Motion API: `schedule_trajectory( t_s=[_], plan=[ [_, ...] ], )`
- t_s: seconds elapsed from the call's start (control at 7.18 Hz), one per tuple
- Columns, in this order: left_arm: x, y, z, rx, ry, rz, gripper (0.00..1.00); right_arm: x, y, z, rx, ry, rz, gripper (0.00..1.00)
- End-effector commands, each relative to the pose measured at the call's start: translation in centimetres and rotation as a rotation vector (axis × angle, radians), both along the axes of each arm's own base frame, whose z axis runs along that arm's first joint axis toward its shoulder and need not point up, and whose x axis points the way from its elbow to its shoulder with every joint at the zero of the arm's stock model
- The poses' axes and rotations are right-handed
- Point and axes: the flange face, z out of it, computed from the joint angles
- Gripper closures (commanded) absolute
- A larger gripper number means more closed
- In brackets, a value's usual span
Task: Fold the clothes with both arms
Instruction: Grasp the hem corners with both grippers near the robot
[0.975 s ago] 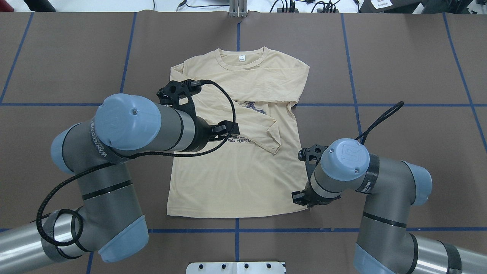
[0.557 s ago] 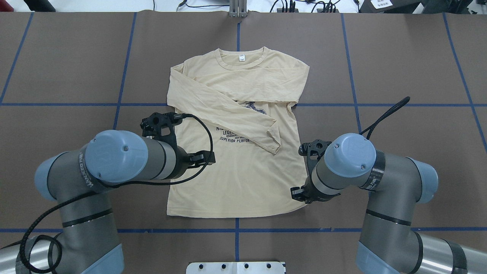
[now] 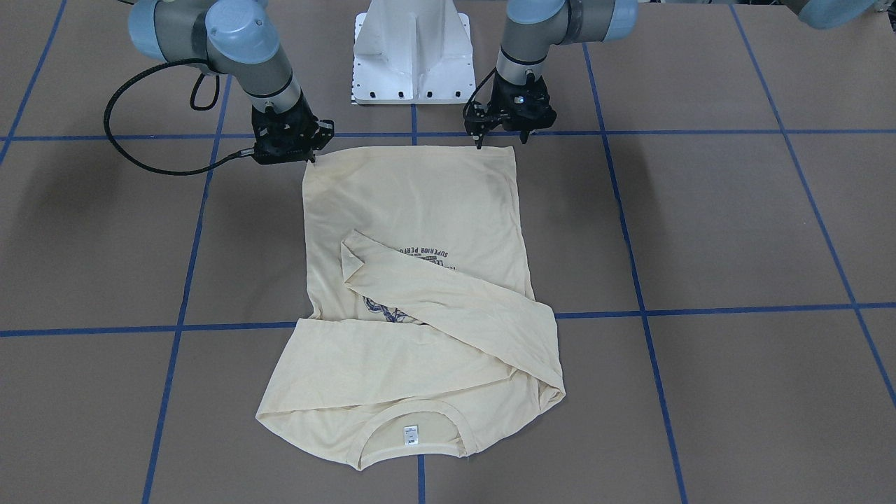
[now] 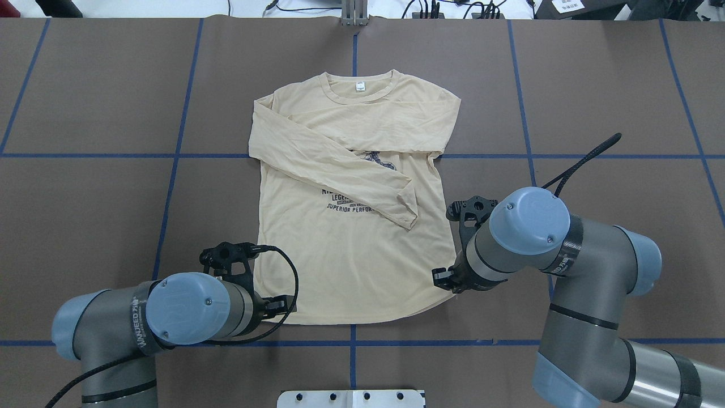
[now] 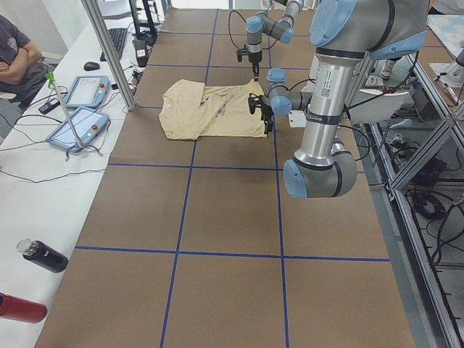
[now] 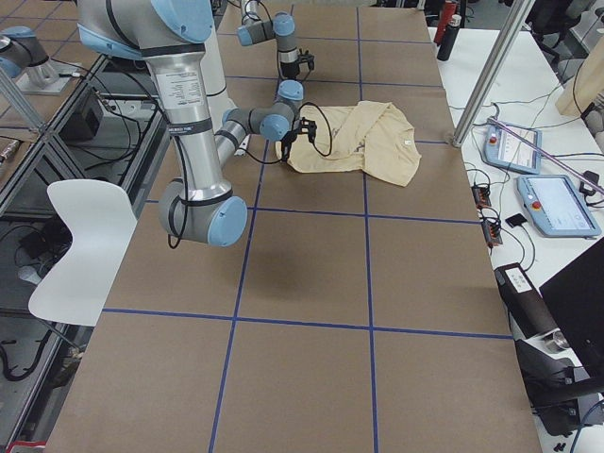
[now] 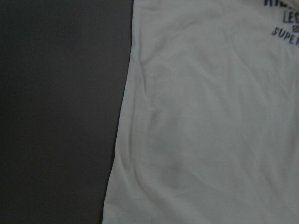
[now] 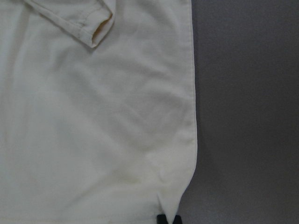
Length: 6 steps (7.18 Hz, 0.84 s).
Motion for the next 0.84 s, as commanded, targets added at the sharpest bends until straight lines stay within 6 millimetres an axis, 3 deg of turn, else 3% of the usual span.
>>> schedule_trajectory(
  t_s=[0.0, 0.7],
  plan=[
    [0.4, 0.5, 0.2, -0.013, -0.024, 0.005, 0.06, 0.3, -0.2, -0.4, 0.004, -0.007, 0.007, 1.00],
    [-0.2, -0.7, 0.1, -0.001, -0.019, -0.010, 0.13, 0.4, -0.4, -0.3, 0.007, -0.004, 0.012, 1.00]
  ],
)
